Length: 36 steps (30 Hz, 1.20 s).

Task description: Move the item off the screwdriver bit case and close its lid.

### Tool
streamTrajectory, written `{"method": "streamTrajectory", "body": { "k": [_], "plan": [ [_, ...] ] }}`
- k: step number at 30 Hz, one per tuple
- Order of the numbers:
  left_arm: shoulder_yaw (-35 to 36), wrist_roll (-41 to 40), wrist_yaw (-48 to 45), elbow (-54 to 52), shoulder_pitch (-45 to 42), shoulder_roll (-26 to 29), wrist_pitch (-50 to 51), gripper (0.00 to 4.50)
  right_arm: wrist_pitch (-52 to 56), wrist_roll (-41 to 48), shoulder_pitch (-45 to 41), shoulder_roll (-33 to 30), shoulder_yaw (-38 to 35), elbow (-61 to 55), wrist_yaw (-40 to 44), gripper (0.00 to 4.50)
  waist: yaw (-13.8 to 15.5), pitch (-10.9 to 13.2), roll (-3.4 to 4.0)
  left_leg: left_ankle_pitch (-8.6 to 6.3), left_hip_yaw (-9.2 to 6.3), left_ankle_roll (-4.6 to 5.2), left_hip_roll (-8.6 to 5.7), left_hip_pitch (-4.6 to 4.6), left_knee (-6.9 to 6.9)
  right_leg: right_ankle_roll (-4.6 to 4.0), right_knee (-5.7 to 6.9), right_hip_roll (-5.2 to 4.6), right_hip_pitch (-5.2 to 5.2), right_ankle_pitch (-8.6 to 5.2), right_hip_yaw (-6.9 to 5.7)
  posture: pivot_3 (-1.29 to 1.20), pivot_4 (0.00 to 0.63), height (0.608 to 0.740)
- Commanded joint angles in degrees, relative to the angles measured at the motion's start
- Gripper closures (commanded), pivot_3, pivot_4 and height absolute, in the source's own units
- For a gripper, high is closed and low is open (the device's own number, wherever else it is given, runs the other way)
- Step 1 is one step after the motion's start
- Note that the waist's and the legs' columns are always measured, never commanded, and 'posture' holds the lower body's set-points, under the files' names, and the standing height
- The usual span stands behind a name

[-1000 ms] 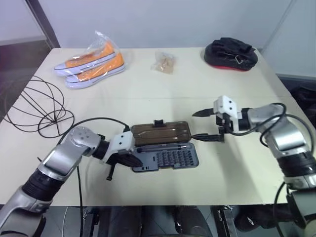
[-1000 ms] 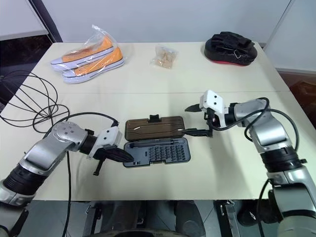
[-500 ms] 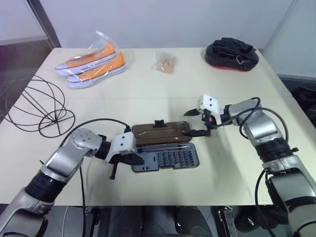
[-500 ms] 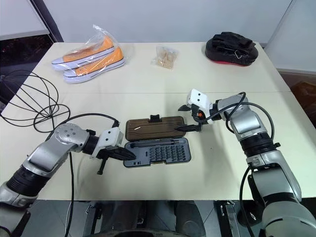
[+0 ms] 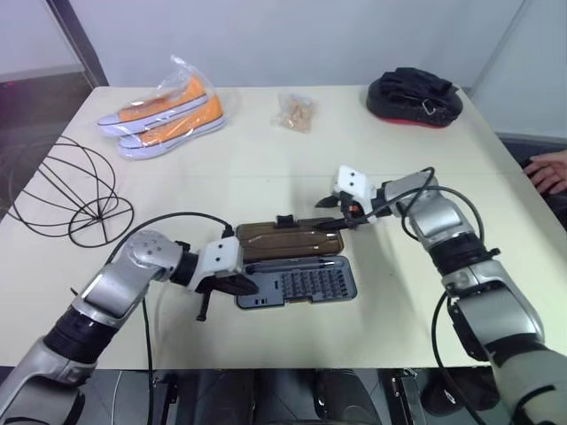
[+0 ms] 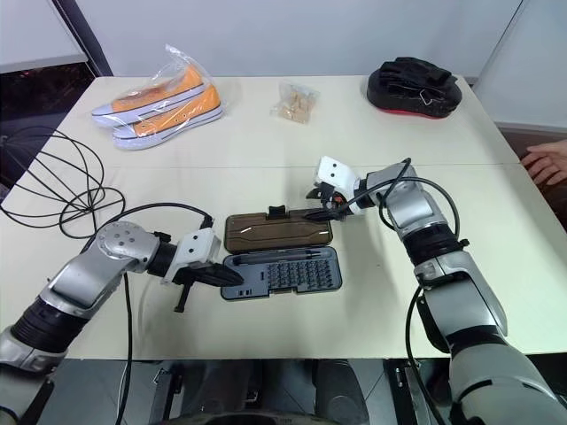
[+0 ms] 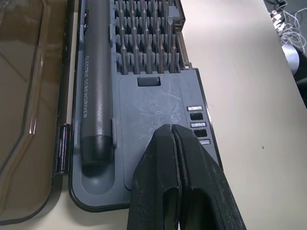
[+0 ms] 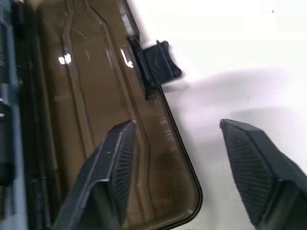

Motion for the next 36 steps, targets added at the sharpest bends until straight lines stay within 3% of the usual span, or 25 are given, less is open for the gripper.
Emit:
{"method": "streamTrajectory", "body": {
  "k": [1,5,8,12,21,29,36],
  "plan": [
    [-0.6,1.0,0.2,0.3,1.0,0.7,0.9,4.50,-3.3,-2.1,-3.3,0.9,0.3,4.1,-0.1,1.67,0.0,0.0,0.00,0.00,0.00,0.00,0.00,0.00,0.00,0.00,0.00,0.00,-0.01,0.00,0.00,0.00,0.150,0.740],
    [-0.5,1.2,0.5,0.7,0.9,0.6,0.7,4.50,-7.3,-4.5,-5.0,1.8,1.1,10.4,-0.3,1.67,0.0,0.0,0.01,0.00,0.00,0.00,-0.01,0.00,0.00,0.00,0.01,0.00,-0.01,0.00,0.00,0.00,0.150,0.740],
    [-0.4,1.2,0.5,0.6,0.9,0.7,0.7,4.50,-10.0,-5.7,-5.2,1.9,1.5,12.6,0.7,2.58,-0.1,0.0,0.02,0.00,0.00,-0.01,-0.01,0.01,0.00,0.00,0.02,0.00,-0.01,0.00,0.00,0.00,0.150,0.740],
    [-0.3,1.2,0.3,1.0,1.2,1.0,0.3,4.50,-12.6,-6.6,-4.8,1.8,1.7,13.1,1.9,4.46,-0.1,0.0,0.00,0.02,0.01,-0.03,-0.01,0.04,0.00,0.00,0.06,0.01,0.01,0.00,0.01,0.00,0.150,0.740],
    [0.2,2.5,0.3,6.1,0.9,1.3,-2.7,4.50,-14.1,-7.8,-2.7,1.2,1.3,11.7,2.7,4.46,-0.6,0.0,-0.01,0.02,0.06,-0.04,0.05,0.83,-0.16,-0.30,0.52,0.07,0.43,-0.18,0.10,0.00,0.150,0.740],
    [-0.3,2.5,-0.1,6.5,0.8,1.0,-2.6,4.50,-16.1,-9.5,-1.8,1.0,1.6,9.7,0.0,4.46,-1.0,-0.1,0.00,0.02,0.02,-0.04,0.06,0.86,-0.16,-0.30,0.55,0.09,0.45,-0.18,0.09,0.00,0.150,0.740],
    [-0.4,2.7,-0.3,7.3,0.8,1.0,-2.7,4.50,-12.6,-11.7,2.1,-2.0,-0.4,-3.7,-5.4,4.46,-1.2,-0.1,0.00,0.02,0.00,-0.04,0.06,0.89,-0.15,-0.30,0.58,0.08,0.47,-0.18,0.09,0.00,0.150,0.740]
  ]
}}
